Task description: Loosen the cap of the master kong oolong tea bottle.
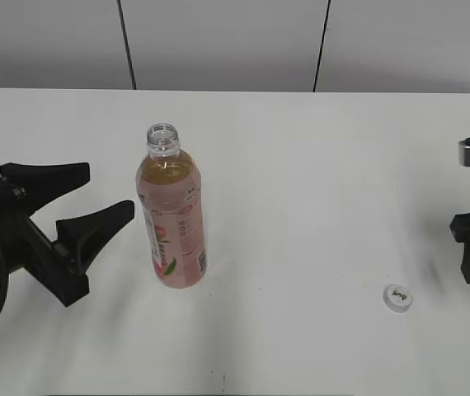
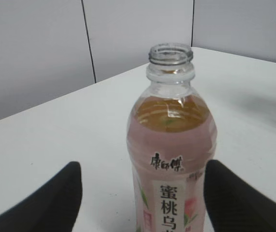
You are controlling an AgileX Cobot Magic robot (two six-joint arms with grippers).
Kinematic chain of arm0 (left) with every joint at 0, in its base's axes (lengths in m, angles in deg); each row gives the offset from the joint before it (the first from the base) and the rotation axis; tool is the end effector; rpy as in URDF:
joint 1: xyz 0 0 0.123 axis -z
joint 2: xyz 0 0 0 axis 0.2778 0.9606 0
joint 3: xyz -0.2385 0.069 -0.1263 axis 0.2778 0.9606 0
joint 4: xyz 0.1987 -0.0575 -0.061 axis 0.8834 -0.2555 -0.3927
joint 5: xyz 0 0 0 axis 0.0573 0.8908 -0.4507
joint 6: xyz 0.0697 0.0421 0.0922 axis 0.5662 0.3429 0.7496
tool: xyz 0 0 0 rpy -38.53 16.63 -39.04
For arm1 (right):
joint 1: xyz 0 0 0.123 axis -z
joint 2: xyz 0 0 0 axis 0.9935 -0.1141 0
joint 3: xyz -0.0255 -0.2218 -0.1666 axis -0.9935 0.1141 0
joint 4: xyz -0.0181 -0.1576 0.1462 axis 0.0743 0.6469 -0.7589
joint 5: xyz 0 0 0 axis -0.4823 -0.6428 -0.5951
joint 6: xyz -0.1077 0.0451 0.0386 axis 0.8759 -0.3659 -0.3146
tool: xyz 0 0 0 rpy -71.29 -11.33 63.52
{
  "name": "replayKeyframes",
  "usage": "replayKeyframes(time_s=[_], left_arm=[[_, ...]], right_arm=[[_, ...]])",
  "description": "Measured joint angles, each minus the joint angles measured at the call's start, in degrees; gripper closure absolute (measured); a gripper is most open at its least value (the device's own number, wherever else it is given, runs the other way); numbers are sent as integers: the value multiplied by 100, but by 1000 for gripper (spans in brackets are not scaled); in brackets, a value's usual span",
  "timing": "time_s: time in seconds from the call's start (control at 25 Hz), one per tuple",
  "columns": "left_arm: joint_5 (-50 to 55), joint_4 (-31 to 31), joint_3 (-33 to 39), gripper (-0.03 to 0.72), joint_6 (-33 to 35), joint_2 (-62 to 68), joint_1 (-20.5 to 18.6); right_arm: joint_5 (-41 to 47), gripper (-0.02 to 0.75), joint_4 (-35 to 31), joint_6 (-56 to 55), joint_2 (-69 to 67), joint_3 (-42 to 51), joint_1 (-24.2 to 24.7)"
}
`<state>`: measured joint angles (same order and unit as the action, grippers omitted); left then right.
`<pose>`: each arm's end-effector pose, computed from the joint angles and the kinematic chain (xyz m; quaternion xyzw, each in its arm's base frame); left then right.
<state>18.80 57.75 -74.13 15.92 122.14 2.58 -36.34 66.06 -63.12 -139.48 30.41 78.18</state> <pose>0.1987 -0.1231 0.1871 0.3077 0.6938 -0.2282 0.6098 0.2441 0.0225 0.1557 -0.0459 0.9989 0.0004 0.0081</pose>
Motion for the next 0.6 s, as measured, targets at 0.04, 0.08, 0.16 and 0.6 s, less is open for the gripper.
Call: replayKeyframes(time_s=[0.04, 0.08, 0.16, 0.6], left_arm=[[21, -10, 0, 216, 0, -8, 0], [40, -16, 0, 216, 0, -9, 0], [60, -50, 0, 216, 0, -20, 0], [413, -454, 0, 218, -28, -31, 0]], right_arm=[[13, 185, 0, 0, 5, 0, 67], [23, 185, -31, 34, 5, 0, 131], [38, 185, 0, 53, 5, 0, 236], [340, 185, 0, 71, 235, 0, 304]])
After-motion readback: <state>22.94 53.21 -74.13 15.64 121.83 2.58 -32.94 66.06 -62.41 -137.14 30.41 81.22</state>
